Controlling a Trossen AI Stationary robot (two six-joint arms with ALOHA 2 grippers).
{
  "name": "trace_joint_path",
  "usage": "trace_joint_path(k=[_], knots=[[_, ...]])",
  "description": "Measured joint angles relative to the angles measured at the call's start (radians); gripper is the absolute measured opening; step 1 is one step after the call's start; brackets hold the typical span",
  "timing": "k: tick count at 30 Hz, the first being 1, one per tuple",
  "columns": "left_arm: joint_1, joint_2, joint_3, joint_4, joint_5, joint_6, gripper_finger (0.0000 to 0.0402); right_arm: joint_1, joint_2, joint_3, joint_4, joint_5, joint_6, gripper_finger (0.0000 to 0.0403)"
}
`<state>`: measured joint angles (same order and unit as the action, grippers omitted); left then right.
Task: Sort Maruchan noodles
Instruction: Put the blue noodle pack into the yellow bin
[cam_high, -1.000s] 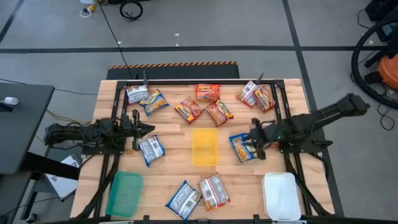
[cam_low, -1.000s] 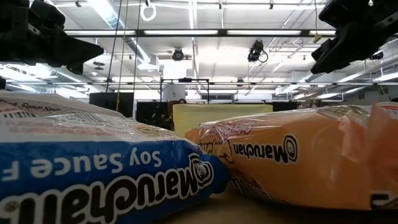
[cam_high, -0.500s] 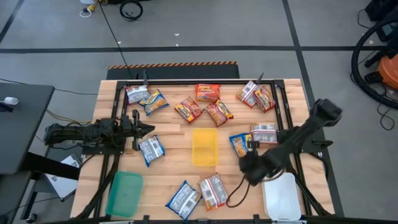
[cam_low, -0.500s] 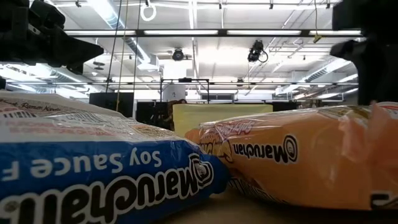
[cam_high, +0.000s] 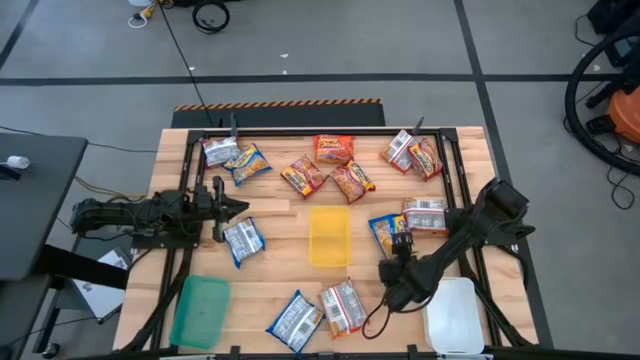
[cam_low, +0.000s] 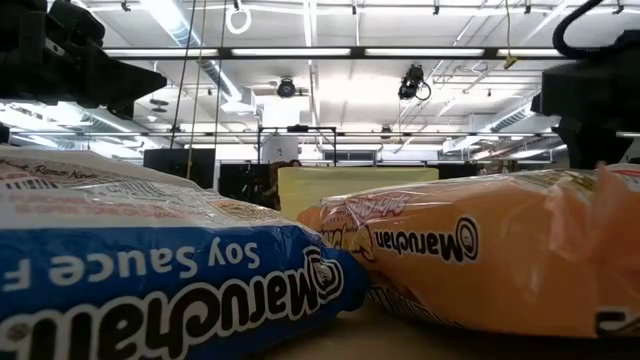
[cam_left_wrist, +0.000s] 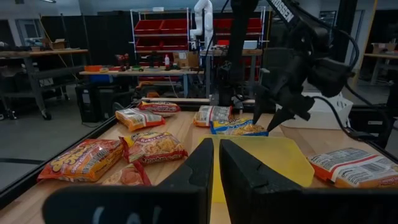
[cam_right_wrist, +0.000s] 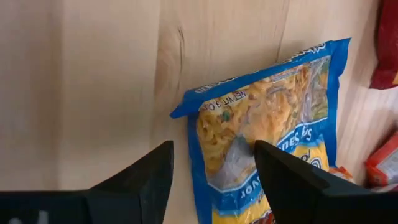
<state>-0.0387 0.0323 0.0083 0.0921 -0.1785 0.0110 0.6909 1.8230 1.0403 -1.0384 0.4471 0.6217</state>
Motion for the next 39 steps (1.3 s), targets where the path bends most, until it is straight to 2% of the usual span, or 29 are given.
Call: trace_joint_path(k=[3, 7, 13, 16, 21, 26, 32, 36, 39], knots=[[0.000, 0.000, 0.000, 0.000, 0.000, 0.000, 0.0032, 0.001, 0.024, 0.000, -0.001, 0.022, -0.004, 0.0208], [0.000, 0.000, 0.000, 0.000, 0.000, 0.000, 0.0032, 0.000, 0.015, -0.003, -0.002, 0.024, 0.028, 0.0156], [0.000, 0.000, 0.000, 0.000, 0.000, 0.000, 0.0032, -0.005, -0.084, -0.004, -0.018, -0.017, 0.033, 0.0020], [0.000, 0.000, 0.000, 0.000, 0.000, 0.000, 0.0032, -0.026, -0.152, 0.027, -0.072, -0.034, 0.033, 0.0016], [0.000, 0.000, 0.000, 0.000, 0.000, 0.000, 0.0032, -0.090, -0.274, 0.161, -0.172, -0.106, -0.022, 0.0008], [0.000, 0.000, 0.000, 0.000, 0.000, 0.000, 0.0032, -0.216, -0.371, 0.302, -0.094, -0.219, -0.136, 0.0007], [0.000, 0.000, 0.000, 0.000, 0.000, 0.000, 0.0032, -0.422, -0.395, 0.359, 0.181, -0.515, -0.338, 0.0006], [0.000, 0.000, 0.000, 0.000, 0.000, 0.000, 0.0032, -0.519, -0.323, 0.359, 0.306, -0.699, -0.415, 0.0006], [0.000, 0.000, 0.000, 0.000, 0.000, 0.000, 0.0032, -0.555, -0.245, 0.359, 0.317, -0.791, -0.466, 0.0006]])
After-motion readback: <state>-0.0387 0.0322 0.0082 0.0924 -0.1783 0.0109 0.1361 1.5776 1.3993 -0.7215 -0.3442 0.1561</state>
